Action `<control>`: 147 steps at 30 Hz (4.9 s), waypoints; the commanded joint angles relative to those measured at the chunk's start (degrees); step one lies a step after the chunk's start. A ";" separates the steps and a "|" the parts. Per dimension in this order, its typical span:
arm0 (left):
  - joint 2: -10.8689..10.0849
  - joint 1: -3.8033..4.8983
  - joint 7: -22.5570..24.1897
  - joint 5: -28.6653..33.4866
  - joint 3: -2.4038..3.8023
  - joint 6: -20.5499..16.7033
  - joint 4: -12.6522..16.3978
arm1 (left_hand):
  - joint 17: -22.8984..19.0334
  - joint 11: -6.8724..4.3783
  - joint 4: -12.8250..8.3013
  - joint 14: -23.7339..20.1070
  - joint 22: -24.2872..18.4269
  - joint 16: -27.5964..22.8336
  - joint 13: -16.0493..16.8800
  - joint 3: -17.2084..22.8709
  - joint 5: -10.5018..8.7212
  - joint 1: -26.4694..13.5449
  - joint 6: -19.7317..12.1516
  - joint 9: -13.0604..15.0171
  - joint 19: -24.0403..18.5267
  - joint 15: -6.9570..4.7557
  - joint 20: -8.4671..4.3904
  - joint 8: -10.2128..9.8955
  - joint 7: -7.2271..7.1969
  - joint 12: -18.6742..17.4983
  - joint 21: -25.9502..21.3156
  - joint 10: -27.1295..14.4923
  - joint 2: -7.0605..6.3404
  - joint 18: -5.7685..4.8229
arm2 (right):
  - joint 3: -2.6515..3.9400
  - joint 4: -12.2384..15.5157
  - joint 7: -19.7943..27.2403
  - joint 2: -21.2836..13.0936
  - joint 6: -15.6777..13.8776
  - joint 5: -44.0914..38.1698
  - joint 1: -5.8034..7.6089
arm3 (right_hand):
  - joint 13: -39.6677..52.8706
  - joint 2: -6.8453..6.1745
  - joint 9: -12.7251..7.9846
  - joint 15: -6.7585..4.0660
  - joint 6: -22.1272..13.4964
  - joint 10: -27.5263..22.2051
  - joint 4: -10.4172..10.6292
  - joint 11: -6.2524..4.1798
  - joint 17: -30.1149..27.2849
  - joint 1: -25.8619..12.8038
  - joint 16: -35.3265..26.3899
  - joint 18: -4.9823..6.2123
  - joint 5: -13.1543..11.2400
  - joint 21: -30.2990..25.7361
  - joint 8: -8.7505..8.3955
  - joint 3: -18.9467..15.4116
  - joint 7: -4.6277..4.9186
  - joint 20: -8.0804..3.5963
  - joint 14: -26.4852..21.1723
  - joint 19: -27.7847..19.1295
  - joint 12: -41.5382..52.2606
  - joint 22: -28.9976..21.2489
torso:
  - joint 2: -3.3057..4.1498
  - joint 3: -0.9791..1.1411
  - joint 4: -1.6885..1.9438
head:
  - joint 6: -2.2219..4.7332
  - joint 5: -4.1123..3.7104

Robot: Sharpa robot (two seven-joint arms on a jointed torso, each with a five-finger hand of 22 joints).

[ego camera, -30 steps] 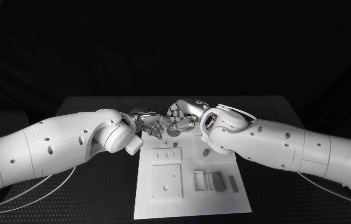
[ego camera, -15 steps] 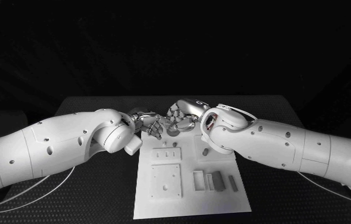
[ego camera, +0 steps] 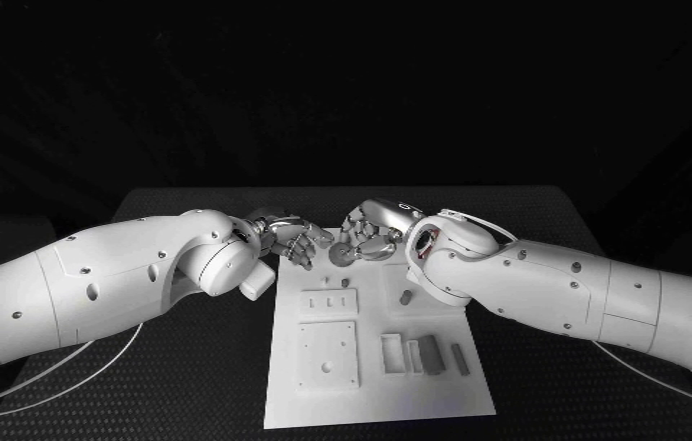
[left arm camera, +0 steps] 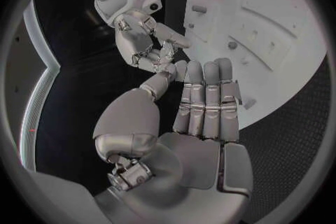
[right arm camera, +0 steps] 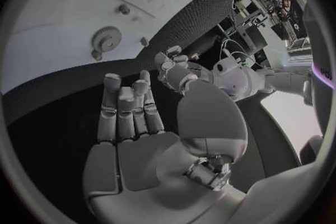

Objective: Assemble the parts on the task board

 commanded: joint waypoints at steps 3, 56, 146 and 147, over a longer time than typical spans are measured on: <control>0.00 0.06 -1.36 -2.99 0.05 2.04 0.17 | 0.08 -0.77 0.07 -0.03 0.12 0.38 0.06 -0.35 0.15 -0.14 1.40 5.20 0.35 -0.22 -0.17 0.99 -1.27 0.21 0.33 0.70 0.37 -0.52 | 0.01 -0.96 0.89 -0.69 -1.34 0.41 -0.21 | -0.13 -0.74 -0.17 0.41 -0.78 -0.36 0.41 0.50 -0.13 -0.05 -0.50 0.37 -0.22 -0.51 -0.42 -0.03 0.28 0.34 -0.33 -0.45 -0.36 0.42 | -0.02 0.00 0.04 | -0.07 0.06; 9.24 -2.04 -16.88 -30.93 -2.91 6.74 -3.98 | -3.67 -3.83 -0.12 3.65 10.28 11.61 -1.64 1.76 1.25 -5.60 3.76 19.21 3.99 -3.01 -2.98 4.31 -4.02 9.66 5.54 5.14 2.87 0.10 | 5.75 -16.64 4.75 -1.77 0.33 20.29 4.78 | -0.50 0.33 -0.17 0.80 -1.20 -1.32 0.58 0.86 -0.50 -0.52 -1.11 0.37 -0.22 -1.28 -0.69 -0.13 0.61 0.96 -1.20 -1.35 -0.67 0.37 | 0.00 0.00 0.02 | -5.85 -0.07; 10.03 -5.16 -17.09 -36.66 -2.89 6.76 -4.83 | -7.22 -4.01 -0.16 3.47 11.82 14.13 -3.89 1.87 0.58 -5.45 4.99 20.70 4.66 -3.25 -3.20 1.68 -4.14 11.45 5.09 5.14 2.36 0.16 | 5.77 -17.00 4.73 -1.47 1.75 20.29 4.76 | -0.57 0.72 -0.14 0.89 -1.27 -1.59 0.50 0.93 -0.53 -0.72 -1.08 0.37 -0.22 -1.42 -0.73 -0.28 0.67 1.11 -1.46 -1.59 -0.59 0.47 | -0.02 -0.07 0.04 | -6.97 -0.28; 10.01 -5.17 -17.08 -36.69 -2.89 6.70 -4.82 | -7.27 -4.02 -0.16 3.48 11.85 14.18 -3.92 1.88 0.58 -5.40 5.03 20.72 4.69 -3.26 -3.21 1.65 -4.15 11.49 5.09 5.16 2.35 0.17 | 5.77 -16.99 4.73 -1.47 1.76 20.29 4.76 | -0.57 0.72 -0.14 0.89 -1.27 -1.59 0.50 0.93 -0.53 -0.72 -1.08 0.37 -0.22 -1.42 -0.73 -0.28 0.67 1.12 -1.46 -1.59 -0.59 0.47 | -0.02 -0.07 0.04 | -6.96 -0.27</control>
